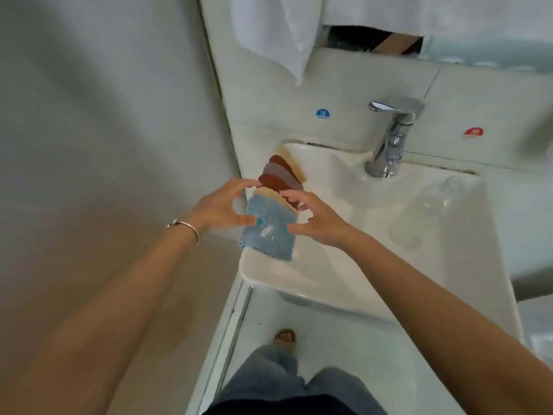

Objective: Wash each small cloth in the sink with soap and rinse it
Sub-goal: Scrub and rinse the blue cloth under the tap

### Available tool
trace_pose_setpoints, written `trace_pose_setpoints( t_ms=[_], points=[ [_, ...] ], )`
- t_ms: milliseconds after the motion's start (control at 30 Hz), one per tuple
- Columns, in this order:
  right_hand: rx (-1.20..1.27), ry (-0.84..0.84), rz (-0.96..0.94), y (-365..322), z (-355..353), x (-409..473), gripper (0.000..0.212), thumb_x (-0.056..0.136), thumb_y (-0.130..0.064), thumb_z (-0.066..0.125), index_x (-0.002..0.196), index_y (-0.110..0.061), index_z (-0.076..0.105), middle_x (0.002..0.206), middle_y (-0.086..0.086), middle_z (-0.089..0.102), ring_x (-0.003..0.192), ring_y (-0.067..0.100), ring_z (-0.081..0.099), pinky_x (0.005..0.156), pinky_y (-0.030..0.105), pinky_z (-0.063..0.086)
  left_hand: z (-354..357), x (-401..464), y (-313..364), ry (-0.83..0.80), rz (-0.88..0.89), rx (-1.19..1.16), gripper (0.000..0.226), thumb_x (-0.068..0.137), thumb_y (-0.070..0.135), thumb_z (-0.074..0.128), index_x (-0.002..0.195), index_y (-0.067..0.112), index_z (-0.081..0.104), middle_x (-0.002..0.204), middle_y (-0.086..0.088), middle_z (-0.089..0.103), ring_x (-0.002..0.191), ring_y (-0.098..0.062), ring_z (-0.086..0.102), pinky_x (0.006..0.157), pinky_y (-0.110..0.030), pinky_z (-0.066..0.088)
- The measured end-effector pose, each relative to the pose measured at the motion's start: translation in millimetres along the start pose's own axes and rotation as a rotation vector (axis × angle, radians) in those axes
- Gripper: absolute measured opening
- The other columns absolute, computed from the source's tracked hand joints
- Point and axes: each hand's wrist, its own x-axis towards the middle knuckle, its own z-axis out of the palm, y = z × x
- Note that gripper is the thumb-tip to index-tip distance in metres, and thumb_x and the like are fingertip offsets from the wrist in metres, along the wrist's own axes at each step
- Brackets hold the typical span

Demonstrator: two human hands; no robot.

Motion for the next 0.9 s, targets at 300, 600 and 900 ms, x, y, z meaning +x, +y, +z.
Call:
trace_pose_setpoints(
  t_ms=[300, 600, 900],
  points=[
    [-0.006, 0.017, 0.069, 39, 23, 46, 0.061, 0.076, -0.007, 0.081, 0.128, -0.020, 0.052, 0.120, 0.000, 0.049, 0.101, -0.013, 0.046, 0.082, 0.002, 0.037, 2, 38, -18, -0.207, 0.053, -0.139, 0.064, 0.065, 0.021, 0.089, 0.114, 0.027, 0.048, 0.114, 0.017, 0.040, 0.113, -0.014, 0.049, 0.094, -0.026, 0.044],
    [-0.031, 0.034, 0.142, 50, 27, 59, 0.050, 0.070, -0.014, 0.086, 0.104, -0.026, 0.051, 0.103, -0.007, 0.056, 0.091, 0.013, 0.052, 0.082, 0.031, 0.048, 8, 46, -26, -0.283, -0.020, -0.246, 0.060, 0.064, 0.018, 0.090, 0.104, 0.021, 0.046, 0.100, 0.012, 0.052, 0.097, -0.011, 0.052, 0.092, -0.024, 0.045],
    [0.023, 0.039, 0.259, 55, 19, 46, 0.026, 0.079, -0.022, 0.080, 0.093, -0.015, 0.060, 0.100, 0.004, 0.063, 0.096, 0.029, 0.061, 0.086, 0.048, 0.052, 7, 40, -25, -0.293, -0.099, -0.217, 0.056, 0.066, 0.029, 0.088, 0.098, 0.014, 0.045, 0.095, 0.004, 0.057, 0.083, -0.010, 0.055, 0.066, -0.021, 0.046]
  ],
)
